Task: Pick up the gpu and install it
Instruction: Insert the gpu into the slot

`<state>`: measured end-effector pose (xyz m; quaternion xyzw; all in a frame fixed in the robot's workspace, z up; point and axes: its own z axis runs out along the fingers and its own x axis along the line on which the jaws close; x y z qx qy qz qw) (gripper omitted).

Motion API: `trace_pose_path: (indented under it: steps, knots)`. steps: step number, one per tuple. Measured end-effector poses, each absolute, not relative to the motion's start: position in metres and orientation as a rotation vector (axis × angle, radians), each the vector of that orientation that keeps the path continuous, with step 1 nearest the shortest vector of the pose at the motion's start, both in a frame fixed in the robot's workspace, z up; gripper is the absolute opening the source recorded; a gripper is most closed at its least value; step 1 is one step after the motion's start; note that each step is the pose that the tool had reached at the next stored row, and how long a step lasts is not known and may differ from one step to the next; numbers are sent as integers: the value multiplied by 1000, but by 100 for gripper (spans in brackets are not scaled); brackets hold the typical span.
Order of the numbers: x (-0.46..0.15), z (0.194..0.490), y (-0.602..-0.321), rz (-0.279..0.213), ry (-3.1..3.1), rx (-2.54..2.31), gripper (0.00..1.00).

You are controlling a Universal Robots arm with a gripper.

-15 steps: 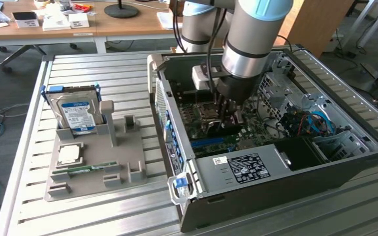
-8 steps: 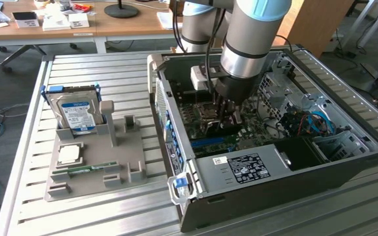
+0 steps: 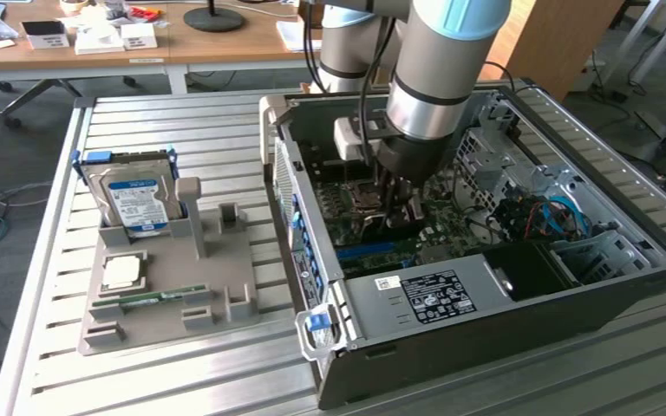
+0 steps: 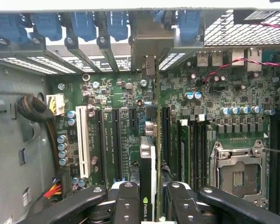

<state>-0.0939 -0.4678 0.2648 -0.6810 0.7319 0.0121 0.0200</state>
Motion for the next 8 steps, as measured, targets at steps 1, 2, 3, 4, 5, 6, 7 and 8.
trace_pose_path:
  steps: [1,2,3,4,5,6,7,8]
  knots:
    - [-94,264,-468,37,2272,-2110,27]
    - [-94,264,-468,37,2275,-2108,27]
    - [-94,264,-468,37,2276,-2107,27]
    - [-94,264,-468,37,2276,-2107,27]
    - [-94,264,-468,37,2276,-2107,27]
    - [-94,264,-468,37,2276,-2107,27]
    - [-94,263,-468,37,2278,-2105,27]
    - [-94,263,-468,37,2283,-2100,27]
